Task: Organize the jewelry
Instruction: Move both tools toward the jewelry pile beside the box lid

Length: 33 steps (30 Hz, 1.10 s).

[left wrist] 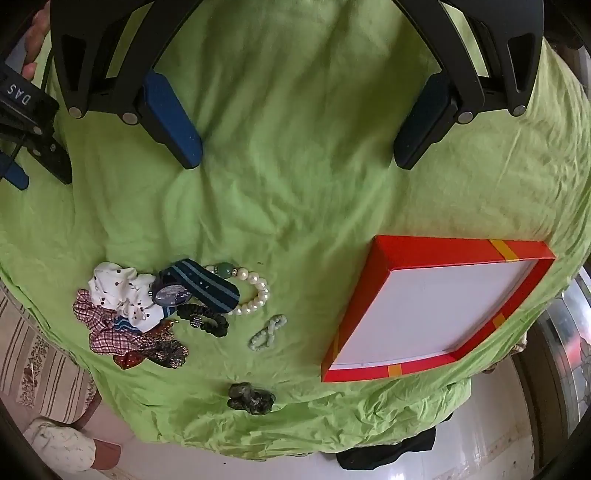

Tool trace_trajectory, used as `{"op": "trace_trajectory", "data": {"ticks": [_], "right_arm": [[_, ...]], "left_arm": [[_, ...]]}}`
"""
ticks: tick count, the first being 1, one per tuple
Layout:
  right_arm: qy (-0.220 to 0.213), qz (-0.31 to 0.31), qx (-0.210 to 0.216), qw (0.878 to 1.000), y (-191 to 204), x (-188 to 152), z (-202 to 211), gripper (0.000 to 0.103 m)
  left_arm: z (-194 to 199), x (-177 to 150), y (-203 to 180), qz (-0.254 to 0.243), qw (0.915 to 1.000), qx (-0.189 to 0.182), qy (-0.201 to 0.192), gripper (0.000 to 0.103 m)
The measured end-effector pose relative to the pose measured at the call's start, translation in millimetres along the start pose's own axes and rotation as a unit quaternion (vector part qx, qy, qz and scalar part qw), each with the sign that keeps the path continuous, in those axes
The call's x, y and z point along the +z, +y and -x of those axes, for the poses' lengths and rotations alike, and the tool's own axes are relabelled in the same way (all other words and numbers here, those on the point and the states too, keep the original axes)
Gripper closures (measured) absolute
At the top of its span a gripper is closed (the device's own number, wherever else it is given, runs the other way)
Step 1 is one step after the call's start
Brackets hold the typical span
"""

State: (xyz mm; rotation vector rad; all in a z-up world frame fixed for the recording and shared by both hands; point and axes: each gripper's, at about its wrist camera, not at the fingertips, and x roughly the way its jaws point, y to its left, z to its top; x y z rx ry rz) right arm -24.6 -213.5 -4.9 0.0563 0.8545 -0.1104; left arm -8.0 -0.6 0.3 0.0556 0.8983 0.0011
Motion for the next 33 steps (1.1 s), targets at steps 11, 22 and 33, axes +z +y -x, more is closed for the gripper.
{"op": "trace_trajectory", "data": {"ticks": [11, 22, 33], "right_arm": [[-0.048, -0.040, -0.003, 0.998, -21.0, 18.8, 66.7, 0.001], [-0.061, -0.040, -0.024, 0.997, -42.7, 30.8, 119.6, 0.001], [-0.057, -0.022, -0.055, 0.997, -67.7, 37.1, 132.0, 0.001]], "left_arm": [[72.8, 8.2, -1.2, -0.015, 0.9992, -0.013, -0.036, 0.000], [123.3, 28.7, -19.7, -0.032, 0.9961, -0.035, -0.075, 0.000], [140.6, 40.1, -55.0, -0.028, 0.9925, -0.100, -0.064, 0.000]]}}
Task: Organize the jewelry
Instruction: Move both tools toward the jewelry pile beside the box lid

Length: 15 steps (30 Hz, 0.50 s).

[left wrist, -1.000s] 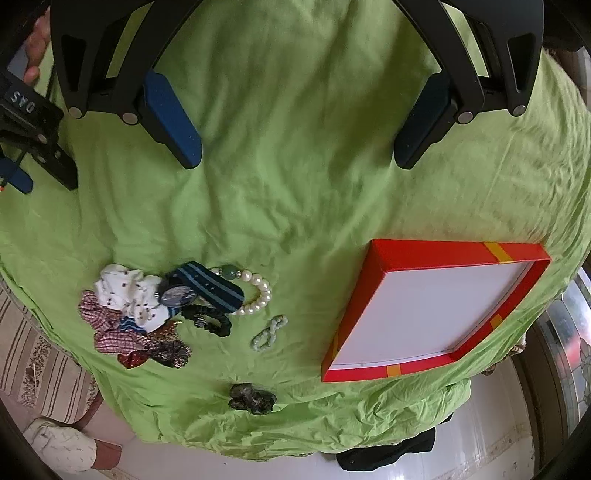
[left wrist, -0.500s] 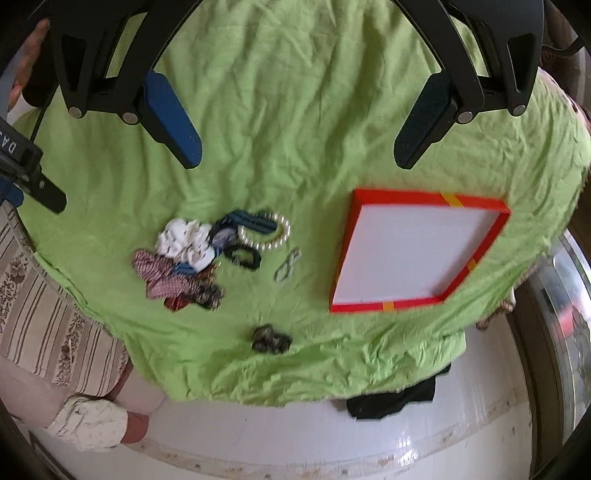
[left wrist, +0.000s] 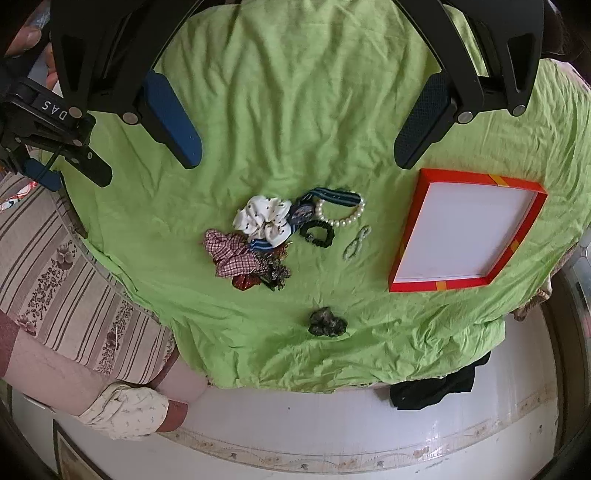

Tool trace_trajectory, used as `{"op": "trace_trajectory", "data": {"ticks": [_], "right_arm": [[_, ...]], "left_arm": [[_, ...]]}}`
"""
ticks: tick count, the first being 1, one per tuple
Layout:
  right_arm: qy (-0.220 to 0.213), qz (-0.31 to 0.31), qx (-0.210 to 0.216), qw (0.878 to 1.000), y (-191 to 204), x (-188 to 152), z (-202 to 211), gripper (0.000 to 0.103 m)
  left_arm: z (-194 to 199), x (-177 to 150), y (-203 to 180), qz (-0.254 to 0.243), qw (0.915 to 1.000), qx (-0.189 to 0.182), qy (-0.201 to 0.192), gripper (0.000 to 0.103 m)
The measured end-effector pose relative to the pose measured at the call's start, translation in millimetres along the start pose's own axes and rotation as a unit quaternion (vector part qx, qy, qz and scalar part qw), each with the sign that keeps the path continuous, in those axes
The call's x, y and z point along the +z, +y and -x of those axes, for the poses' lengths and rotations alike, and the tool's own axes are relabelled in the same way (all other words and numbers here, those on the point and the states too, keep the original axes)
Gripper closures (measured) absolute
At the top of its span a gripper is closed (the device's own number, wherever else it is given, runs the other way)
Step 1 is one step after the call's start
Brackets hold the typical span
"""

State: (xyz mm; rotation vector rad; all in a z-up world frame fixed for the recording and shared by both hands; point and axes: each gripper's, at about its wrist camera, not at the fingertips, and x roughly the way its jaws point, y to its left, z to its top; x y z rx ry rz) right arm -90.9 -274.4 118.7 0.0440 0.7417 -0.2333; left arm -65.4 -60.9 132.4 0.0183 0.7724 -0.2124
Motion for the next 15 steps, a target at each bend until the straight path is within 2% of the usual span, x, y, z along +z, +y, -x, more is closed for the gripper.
{"op": "trace_trajectory", "data": {"ticks": [8, 13, 15], "right_arm": [[-0.002, 0.021, -0.002, 1.000, -8.4, 2.4, -4.4, 0.001], [0.000, 0.035, 0.017, 0.999, -5.3, 5.4, -12.7, 0.001], [-0.002, 0.046, 0.026, 0.999, -1.0, 9.2, -15.7, 0.001]], "left_arm": [[3.8, -3.2, 0.0, 0.036, 0.9990, 0.026, 0.002, 0.000], [10.8, -20.4, 11.6, 0.085, 0.9949, 0.052, 0.014, 0.000], [13.2, -27.7, 11.9, 0.091, 0.9937, 0.062, 0.022, 0.000]]}}
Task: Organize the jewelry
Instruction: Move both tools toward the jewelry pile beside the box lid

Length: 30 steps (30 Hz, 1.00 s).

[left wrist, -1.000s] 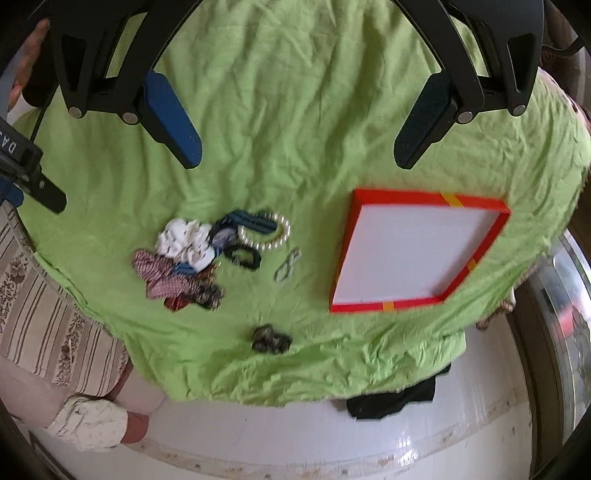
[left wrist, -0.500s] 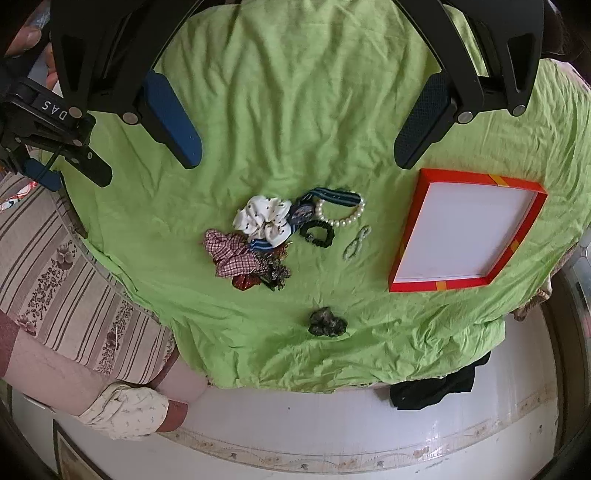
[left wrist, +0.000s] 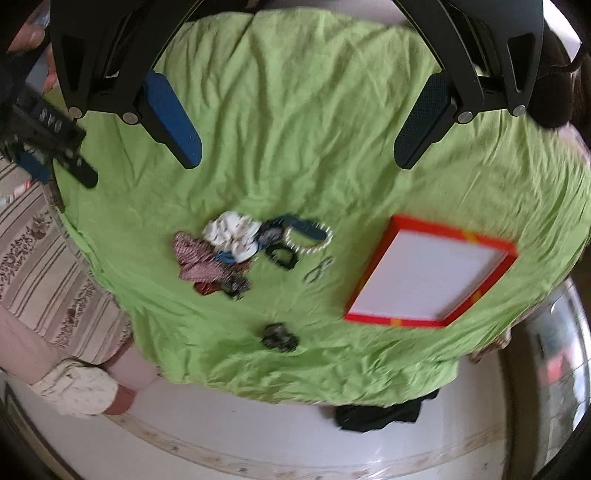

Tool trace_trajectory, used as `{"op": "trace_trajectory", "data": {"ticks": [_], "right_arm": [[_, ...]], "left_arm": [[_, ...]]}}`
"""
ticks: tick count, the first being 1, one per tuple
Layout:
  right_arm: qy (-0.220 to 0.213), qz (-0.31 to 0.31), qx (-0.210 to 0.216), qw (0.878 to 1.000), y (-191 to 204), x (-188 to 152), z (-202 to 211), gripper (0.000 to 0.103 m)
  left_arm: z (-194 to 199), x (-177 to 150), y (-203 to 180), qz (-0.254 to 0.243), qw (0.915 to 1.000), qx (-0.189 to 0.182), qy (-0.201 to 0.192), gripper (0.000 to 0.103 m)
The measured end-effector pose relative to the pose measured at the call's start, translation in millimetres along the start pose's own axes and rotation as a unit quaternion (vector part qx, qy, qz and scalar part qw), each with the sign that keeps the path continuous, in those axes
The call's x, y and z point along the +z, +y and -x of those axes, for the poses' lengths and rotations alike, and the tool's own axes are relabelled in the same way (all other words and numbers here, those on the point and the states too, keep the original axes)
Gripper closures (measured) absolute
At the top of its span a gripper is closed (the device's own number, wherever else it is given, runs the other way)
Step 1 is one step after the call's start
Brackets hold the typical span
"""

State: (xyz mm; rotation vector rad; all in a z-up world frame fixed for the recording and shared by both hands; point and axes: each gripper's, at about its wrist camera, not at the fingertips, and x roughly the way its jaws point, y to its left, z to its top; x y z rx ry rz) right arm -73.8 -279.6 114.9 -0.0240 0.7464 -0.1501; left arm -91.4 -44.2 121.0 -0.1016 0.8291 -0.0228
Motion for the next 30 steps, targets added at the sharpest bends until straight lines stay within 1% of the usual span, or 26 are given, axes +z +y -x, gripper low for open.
{"op": "trace_trajectory", "data": {"ticks": [1, 3, 5, 7, 9, 11, 13, 16, 19, 23, 26, 30], "right_arm": [[-0.001, 0.006, 0.004, 1.000, 2.0, 0.9, -1.2, 0.001], [-0.004, 0.020, 0.014, 1.000, 5.9, 1.1, -2.7, 0.001], [-0.009, 0.036, 0.021, 0.999, 9.1, -1.3, -3.9, 0.001], [-0.010, 0.037, 0.026, 0.999, 8.7, -5.3, -3.5, 0.001], [-0.015, 0.027, 0.040, 0.999, 4.7, -10.0, -0.5, 0.001], [-0.024, 0.014, 0.042, 0.999, 0.7, -14.6, 2.2, 0.001], [-0.024, 0.002, 0.042, 0.999, -0.7, -16.1, 1.9, 0.001], [-0.015, -0.017, 0.044, 0.999, -0.8, -19.4, -0.3, 0.001], [-0.006, -0.019, 0.037, 0.999, 2.7, -21.9, -3.2, 0.001], [0.011, -0.020, 0.029, 0.999, 7.8, -22.6, -11.3, 0.001], [0.020, -0.016, 0.015, 1.000, 13.5, -19.3, -20.4, 0.001], [0.031, -0.014, 0.000, 0.999, 21.3, -13.2, -34.2, 0.001]], "left_arm": [[2.0, -3.1, 0.0, -0.002, 1.0000, 0.006, 0.001, 0.000], [8.5, -11.7, -1.5, -0.008, 0.9996, 0.024, -0.009, 0.000], [13.7, -16.4, -3.3, -0.007, 0.9995, 0.029, -0.012, 0.000], [18.2, -18.2, -7.3, -0.008, 0.9994, 0.033, -0.011, 0.000], [25.0, -17.9, -15.8, -0.023, 0.9988, 0.039, -0.016, 0.000], [33.7, -18.8, -24.6, -0.052, 0.9964, 0.057, -0.034, 0.000], [37.5, -16.8, -30.1, -0.074, 0.9937, 0.069, -0.049, 0.000], [36.3, -9.9, -29.2, -0.081, 0.9934, 0.063, -0.052, 0.000], [26.0, -2.2, -23.1, -0.075, 0.9952, 0.047, -0.043, 0.000], [5.6, 5.2, -17.0, -0.070, 0.9968, 0.025, -0.028, 0.000], [-12.9, 10.5, -13.6, -0.072, 0.9971, 0.012, -0.018, 0.000], [-40.6, 22.4, -7.8, -0.079, 0.9968, 0.005, -0.009, 0.000]]}}
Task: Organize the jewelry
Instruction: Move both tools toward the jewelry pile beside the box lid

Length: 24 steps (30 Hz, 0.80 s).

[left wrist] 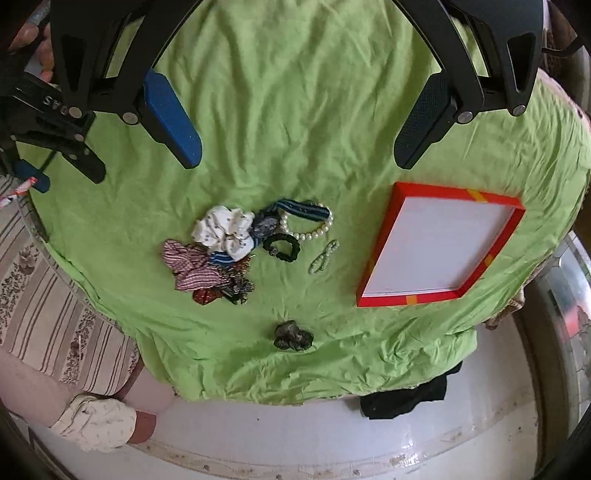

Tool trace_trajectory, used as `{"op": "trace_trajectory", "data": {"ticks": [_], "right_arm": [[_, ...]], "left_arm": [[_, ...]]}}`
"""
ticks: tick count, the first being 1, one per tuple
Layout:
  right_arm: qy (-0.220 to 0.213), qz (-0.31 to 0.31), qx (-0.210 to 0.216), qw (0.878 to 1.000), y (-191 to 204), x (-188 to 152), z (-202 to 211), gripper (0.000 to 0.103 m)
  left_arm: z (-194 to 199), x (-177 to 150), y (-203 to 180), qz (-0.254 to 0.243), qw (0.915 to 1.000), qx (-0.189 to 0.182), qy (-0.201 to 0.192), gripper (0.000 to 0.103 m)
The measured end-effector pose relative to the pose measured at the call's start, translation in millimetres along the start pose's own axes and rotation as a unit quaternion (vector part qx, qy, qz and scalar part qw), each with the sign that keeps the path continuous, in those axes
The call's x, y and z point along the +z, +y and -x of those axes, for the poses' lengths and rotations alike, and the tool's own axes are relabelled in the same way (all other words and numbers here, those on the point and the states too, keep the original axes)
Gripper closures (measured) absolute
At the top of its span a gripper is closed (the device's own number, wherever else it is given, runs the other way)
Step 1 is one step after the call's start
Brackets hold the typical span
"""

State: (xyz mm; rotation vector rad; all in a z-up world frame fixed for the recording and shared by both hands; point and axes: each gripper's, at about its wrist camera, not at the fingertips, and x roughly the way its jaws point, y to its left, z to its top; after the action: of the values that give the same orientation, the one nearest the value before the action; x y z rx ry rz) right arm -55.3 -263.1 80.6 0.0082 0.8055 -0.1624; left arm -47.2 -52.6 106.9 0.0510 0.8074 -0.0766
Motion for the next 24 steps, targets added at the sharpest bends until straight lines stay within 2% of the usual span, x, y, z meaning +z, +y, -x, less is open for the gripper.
{"op": "trace_trajectory", "data": {"ticks": [8, 14, 19, 24], "right_arm": [[0.016, 0.001, -0.023, 1.000, 32.0, 22.1, -37.5, 0.001], [0.025, 0.006, -0.029, 0.999, 63.9, 47.1, -67.1, 0.004], [0.028, 0.006, -0.030, 0.999, 78.5, 56.1, -74.2, 0.005], [0.032, 0.000, -0.022, 0.999, 82.1, 54.2, -67.4, 0.005]], "left_arm": [[-51.0, 26.0, 27.2, -0.028, 0.9993, -0.024, -0.006, 0.000], [-78.8, 28.3, 54.0, -0.047, 0.9983, -0.033, 0.013, 0.000], [-90.6, 25.5, 70.6, -0.048, 0.9974, -0.041, 0.034, 0.000], [-81.4, 19.7, 76.2, -0.041, 0.9974, -0.047, 0.034, 0.000]]}}
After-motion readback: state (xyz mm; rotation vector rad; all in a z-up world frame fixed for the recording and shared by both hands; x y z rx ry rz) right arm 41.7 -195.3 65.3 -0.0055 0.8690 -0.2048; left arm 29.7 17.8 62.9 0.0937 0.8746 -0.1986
